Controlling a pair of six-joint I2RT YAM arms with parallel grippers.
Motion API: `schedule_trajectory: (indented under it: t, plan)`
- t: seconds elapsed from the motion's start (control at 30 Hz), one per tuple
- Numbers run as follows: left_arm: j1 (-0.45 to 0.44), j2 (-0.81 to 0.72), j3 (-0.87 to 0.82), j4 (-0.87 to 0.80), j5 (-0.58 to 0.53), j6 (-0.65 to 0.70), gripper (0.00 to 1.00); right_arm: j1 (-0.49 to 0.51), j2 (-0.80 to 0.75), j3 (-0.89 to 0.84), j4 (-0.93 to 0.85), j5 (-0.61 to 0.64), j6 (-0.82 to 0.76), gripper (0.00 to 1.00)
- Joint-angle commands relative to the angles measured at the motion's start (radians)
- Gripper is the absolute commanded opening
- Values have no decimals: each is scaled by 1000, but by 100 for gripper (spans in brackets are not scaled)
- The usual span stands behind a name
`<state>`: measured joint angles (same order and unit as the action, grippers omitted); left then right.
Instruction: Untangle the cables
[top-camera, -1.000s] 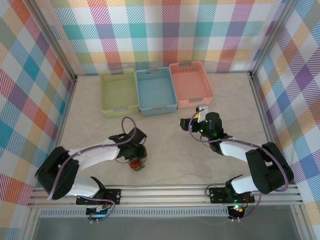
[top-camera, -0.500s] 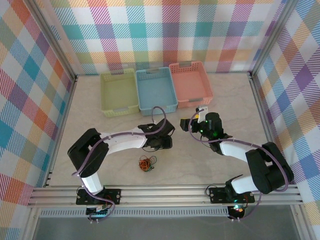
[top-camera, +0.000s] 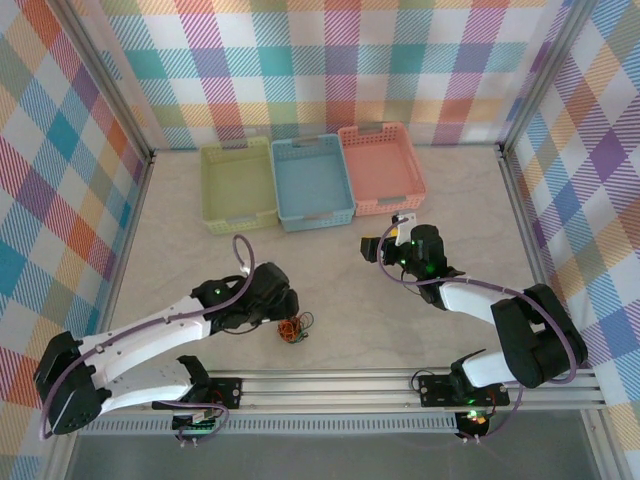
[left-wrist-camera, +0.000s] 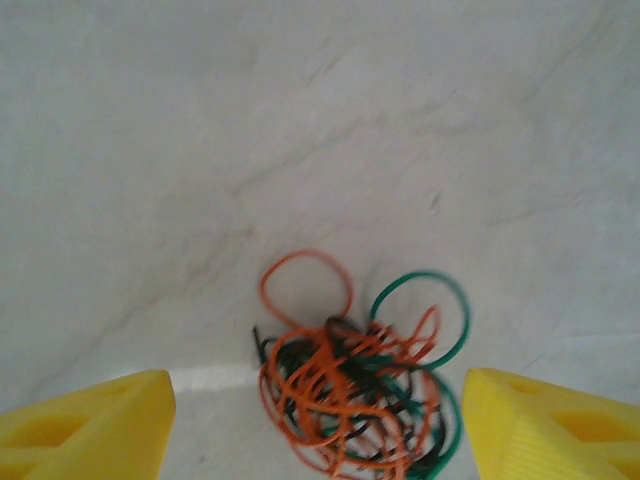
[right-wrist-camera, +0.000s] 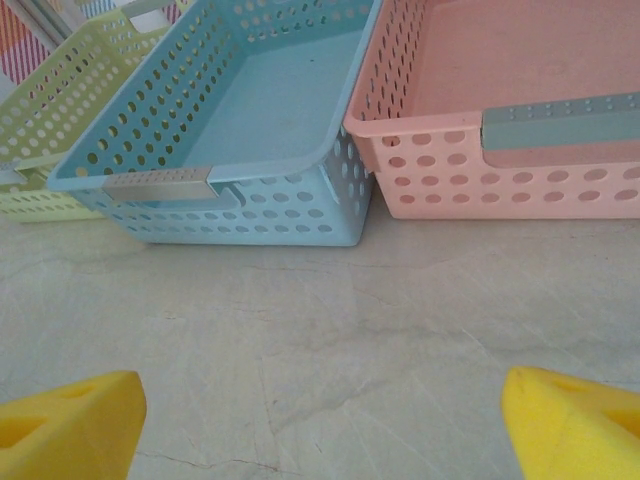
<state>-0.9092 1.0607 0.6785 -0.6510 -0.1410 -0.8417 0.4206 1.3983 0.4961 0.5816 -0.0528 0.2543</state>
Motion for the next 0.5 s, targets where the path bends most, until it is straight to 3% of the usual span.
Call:
schedule_trajectory:
  t: [0.0,0.23,0.4,0.47]
  plan:
    - [-20,17,-50,59,86,-46,77,9,3,29,-3,-2,4,92]
    - [-48,250,16,148,100,-36,74,9,1,27,-3,2,0,92]
    - [-61,393,70,270,160,-40,51,9,4,29,-3,-1,0,92]
    - [-74,443,117,272,154,-34,46,9,4,29,-3,-1,0,92]
